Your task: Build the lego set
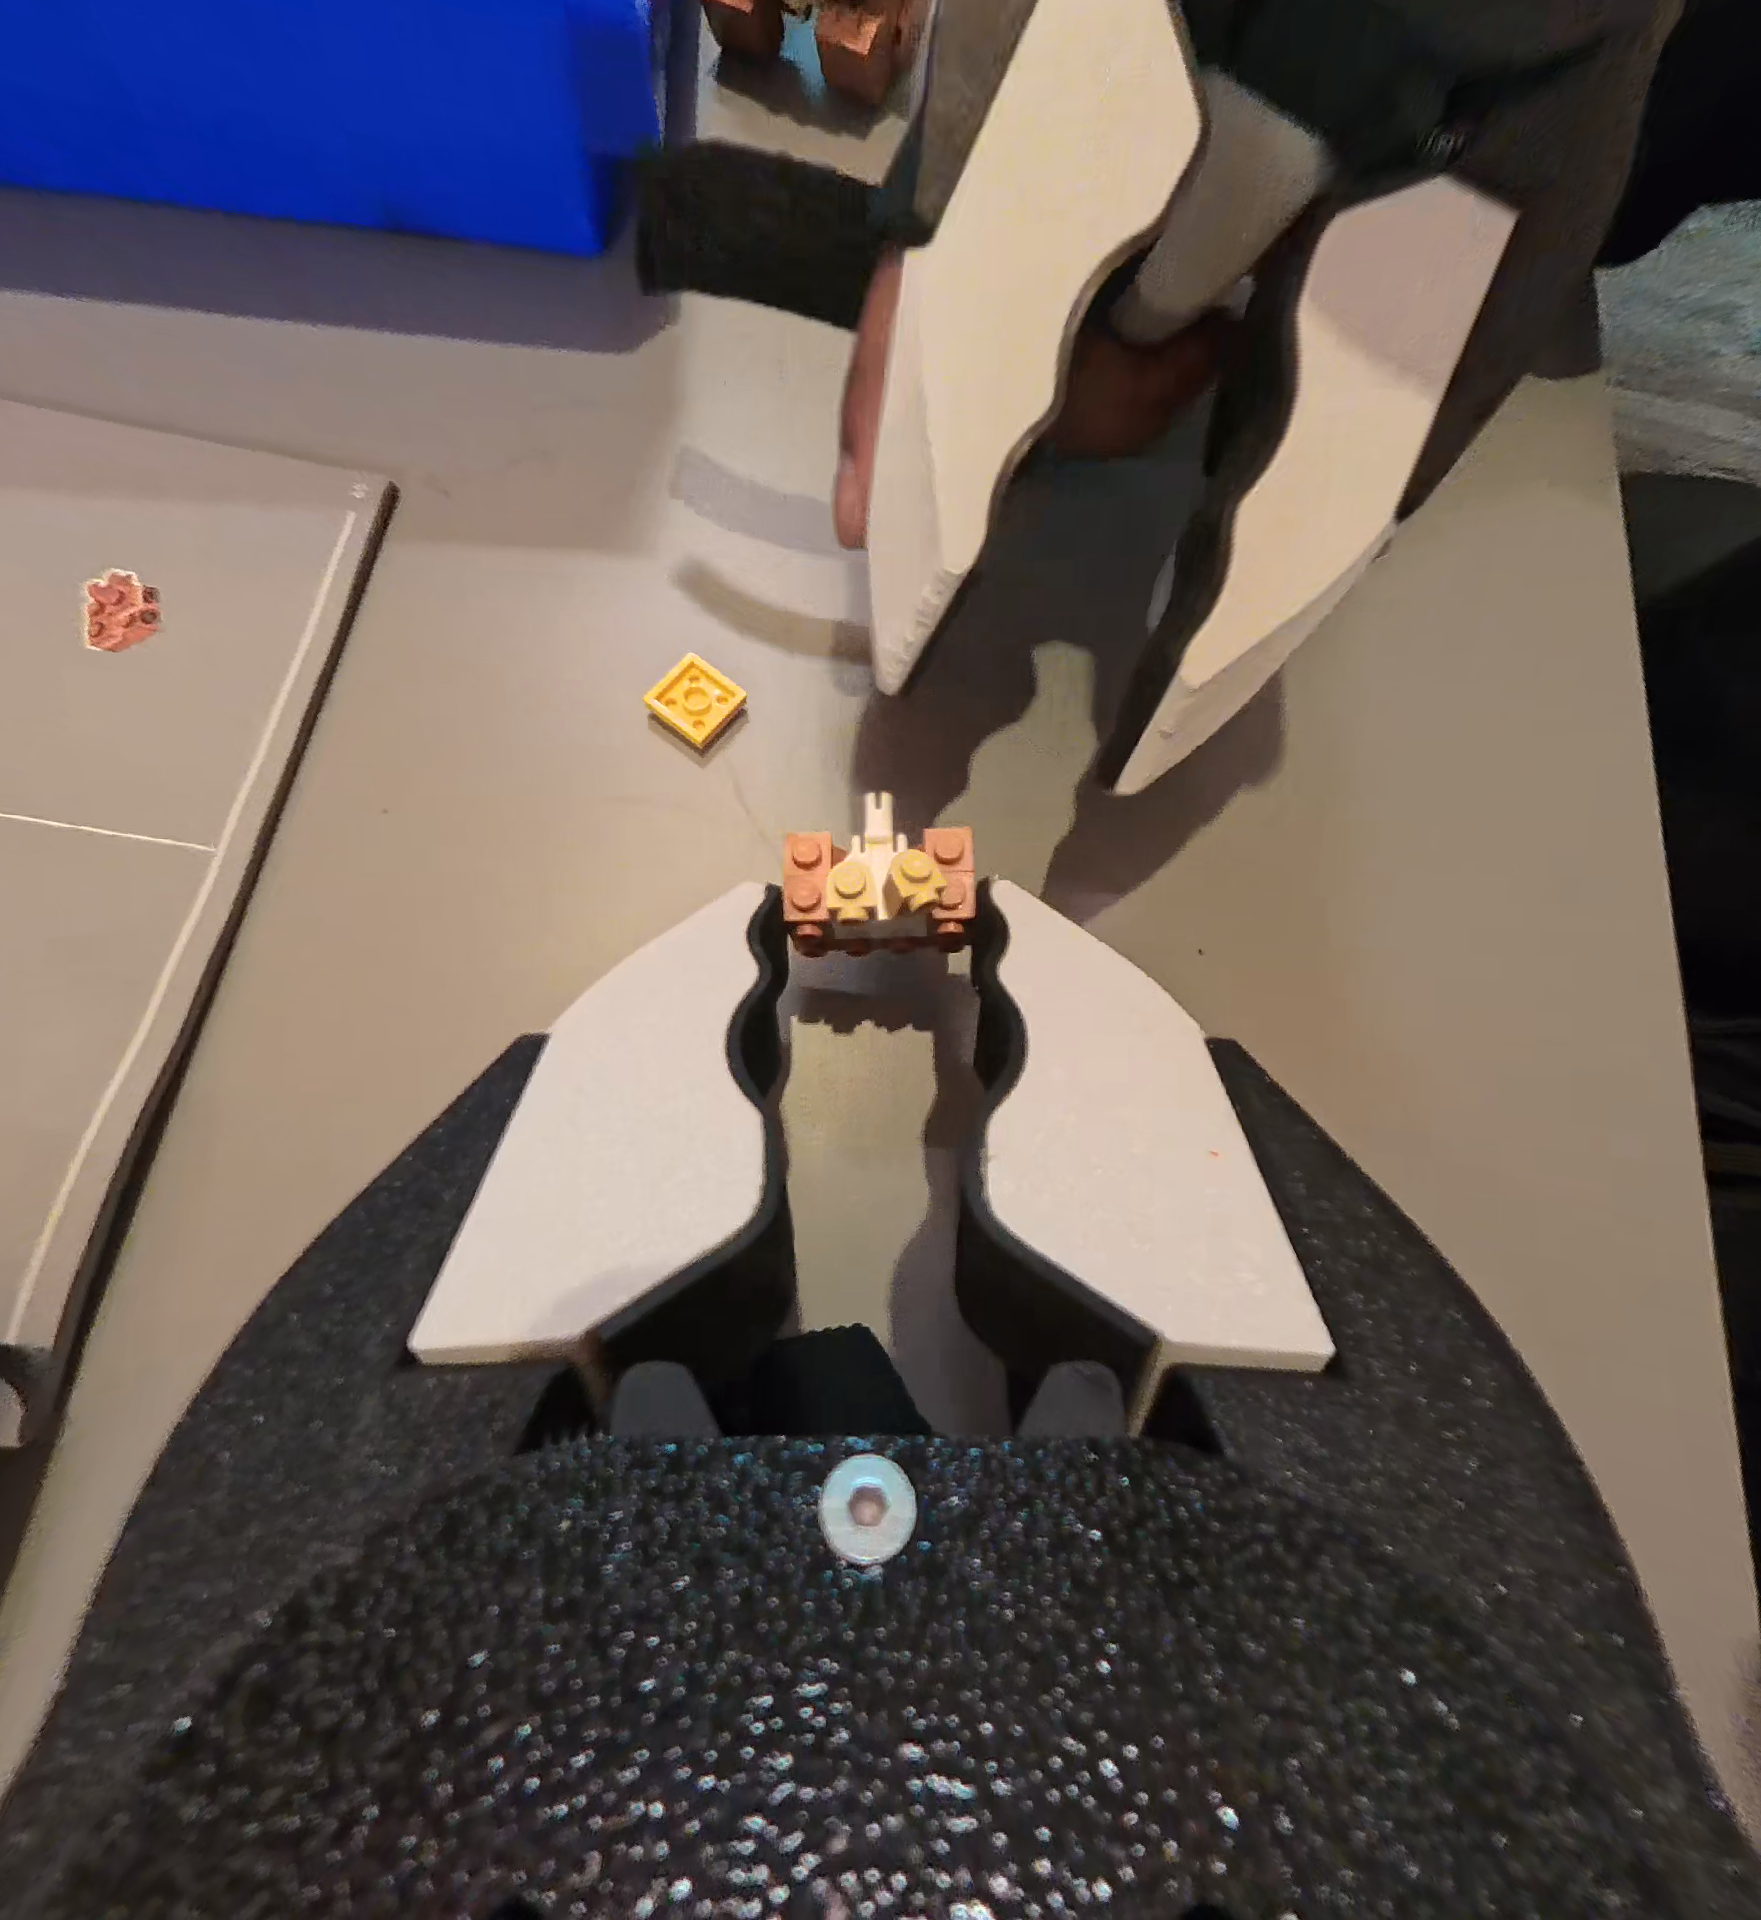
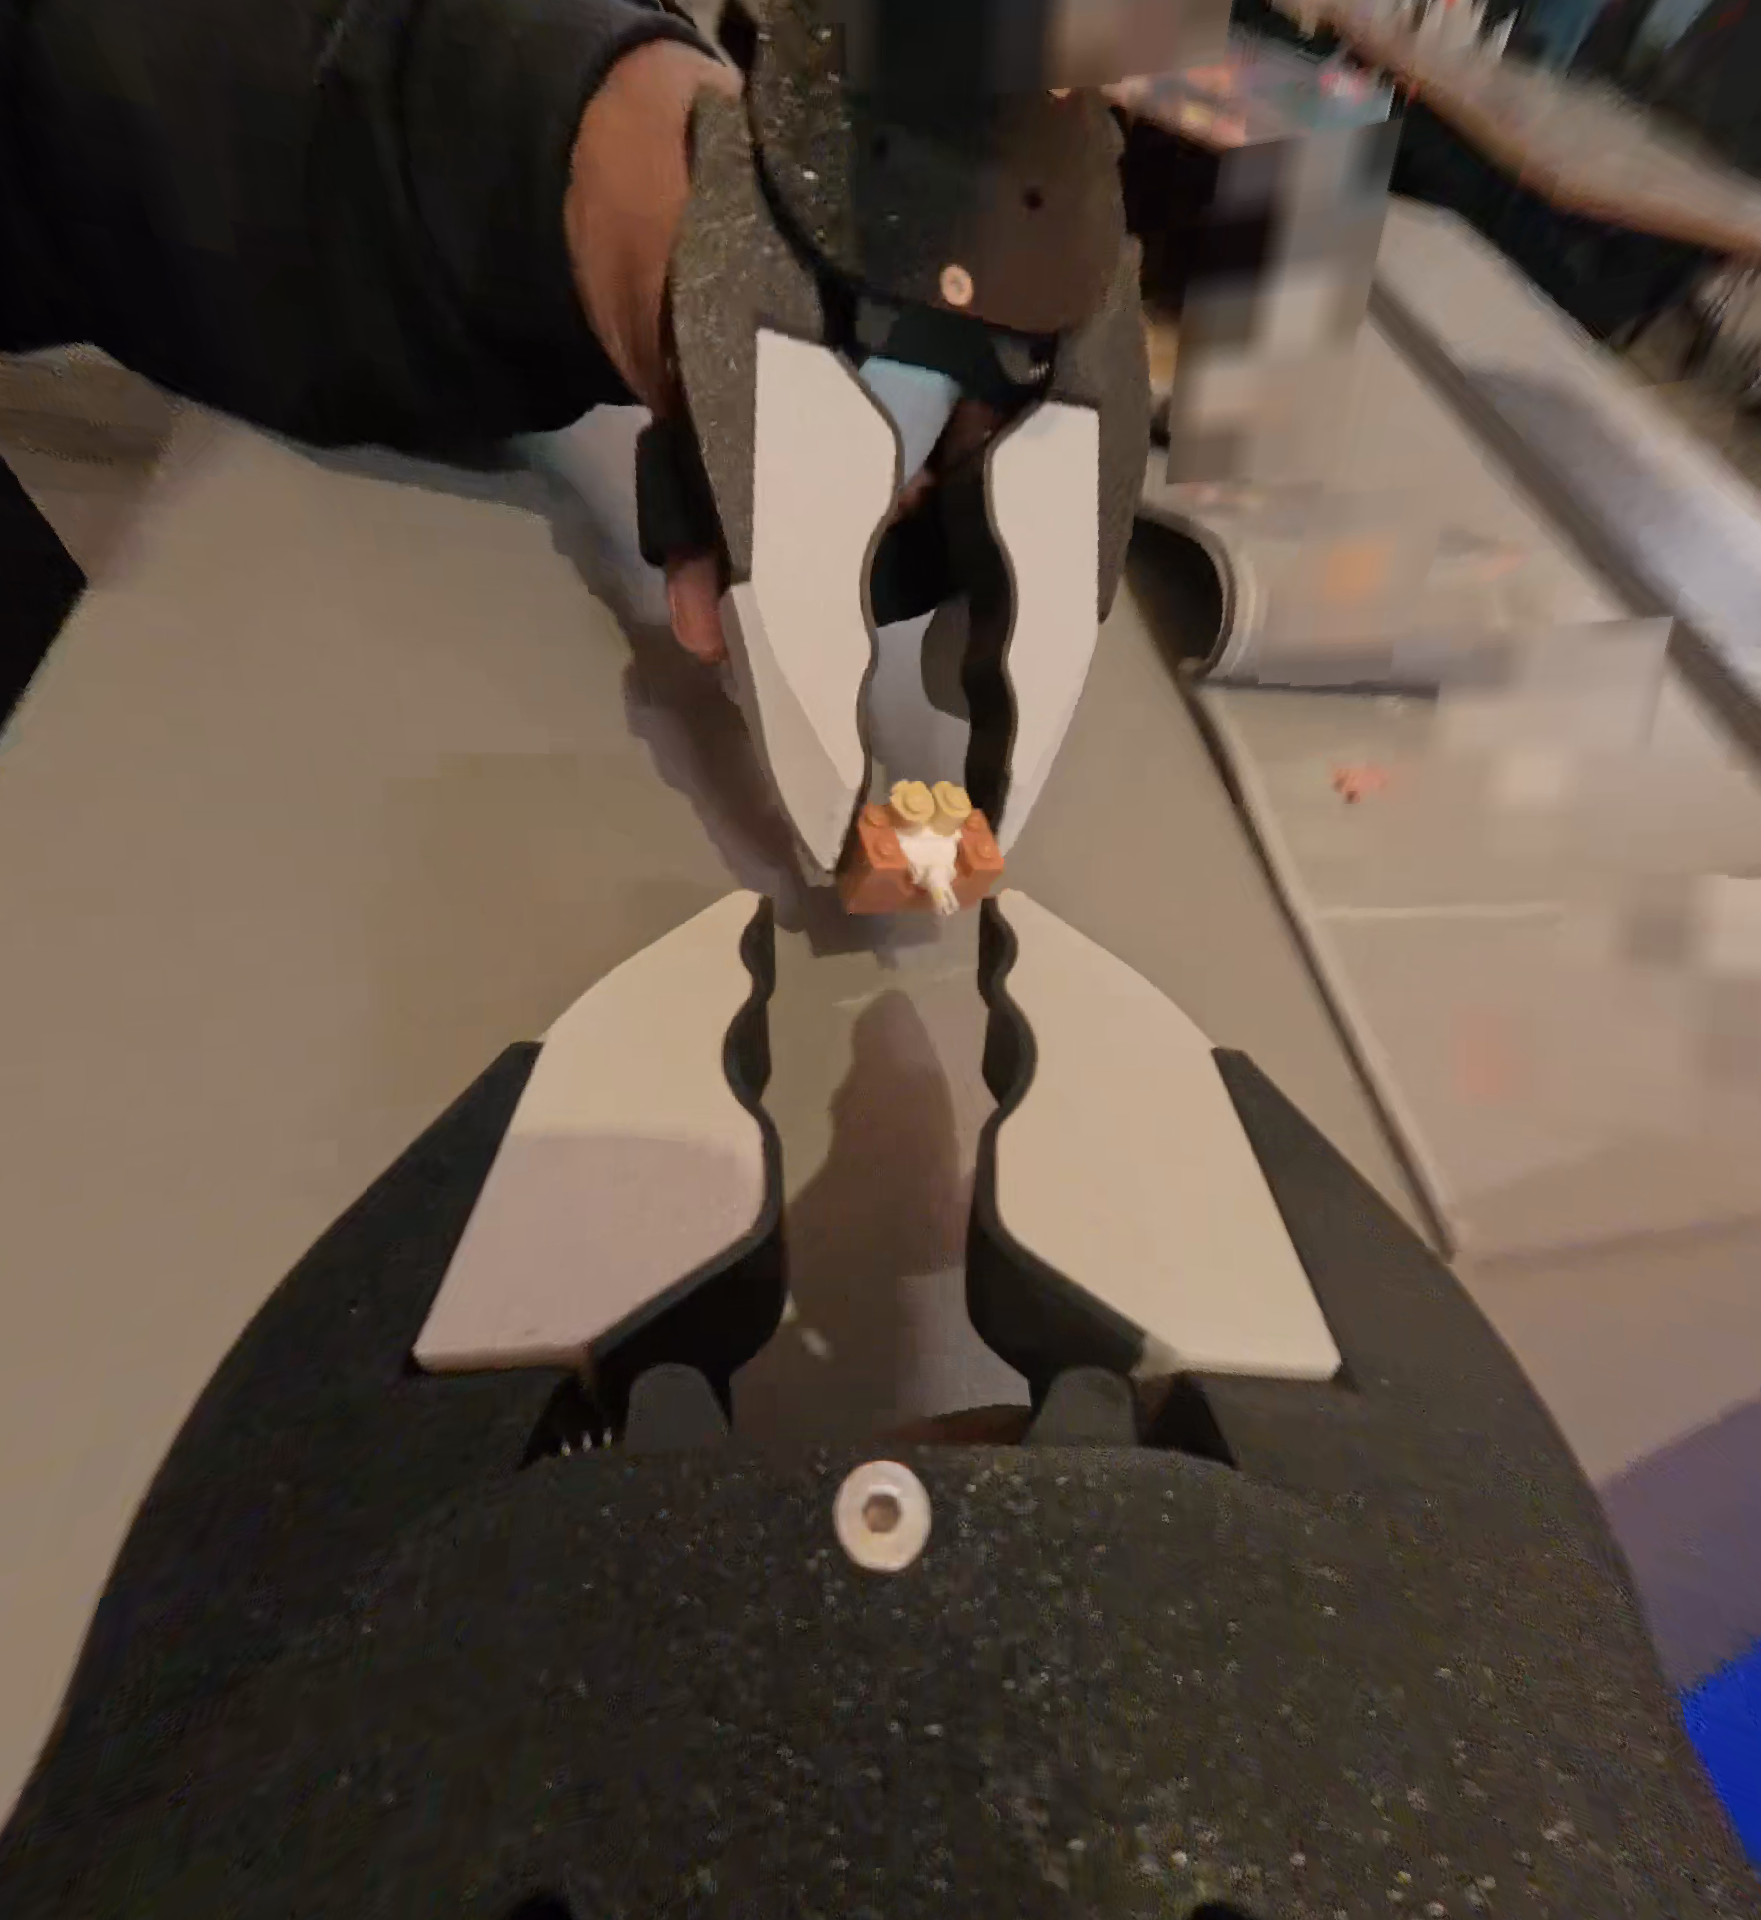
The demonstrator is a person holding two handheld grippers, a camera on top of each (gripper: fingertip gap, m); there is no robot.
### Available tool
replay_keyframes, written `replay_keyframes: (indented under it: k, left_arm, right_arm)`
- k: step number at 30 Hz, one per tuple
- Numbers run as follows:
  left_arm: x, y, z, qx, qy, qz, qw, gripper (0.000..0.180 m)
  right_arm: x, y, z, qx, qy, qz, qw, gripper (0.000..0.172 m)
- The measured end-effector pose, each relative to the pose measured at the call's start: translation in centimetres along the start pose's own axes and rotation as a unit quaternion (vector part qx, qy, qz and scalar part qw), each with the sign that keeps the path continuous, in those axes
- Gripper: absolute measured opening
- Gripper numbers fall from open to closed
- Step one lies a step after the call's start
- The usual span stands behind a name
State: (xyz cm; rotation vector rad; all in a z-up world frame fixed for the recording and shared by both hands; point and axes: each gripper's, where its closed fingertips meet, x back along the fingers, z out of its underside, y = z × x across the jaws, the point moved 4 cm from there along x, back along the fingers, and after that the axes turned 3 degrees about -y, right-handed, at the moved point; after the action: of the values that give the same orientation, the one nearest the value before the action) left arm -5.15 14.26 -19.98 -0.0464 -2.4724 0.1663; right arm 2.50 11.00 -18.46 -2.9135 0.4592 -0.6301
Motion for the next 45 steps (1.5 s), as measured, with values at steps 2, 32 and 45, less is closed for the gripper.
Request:
replay_keyframes:
  k: [2, 32, 45]
  left_arm:
    - [0.3, 0.1, -0.1, 0.005, 0.004, 0.002, 1.000, 0.033]
    - [1.2, 0.7, -3.6, 0.005, 0.038, 0.062, 0.997, 0.033]
    - [0.8, 0.1, -3.4, 0.006, 0.043, 0.075, 0.996, 0.033]
  right_arm:
    - [-0.1, -0.2, -0.4, 0.041, -0.033, 0.009, 0.999, 0.038]
    - [-0.9, -1.3, -1.0, 0.460, -0.117, 0.118, 0.872, 0.042]
    - [-1.5, -0.6, -1.1, 0.492, -0.112, 0.131, 0.853, 0.028]
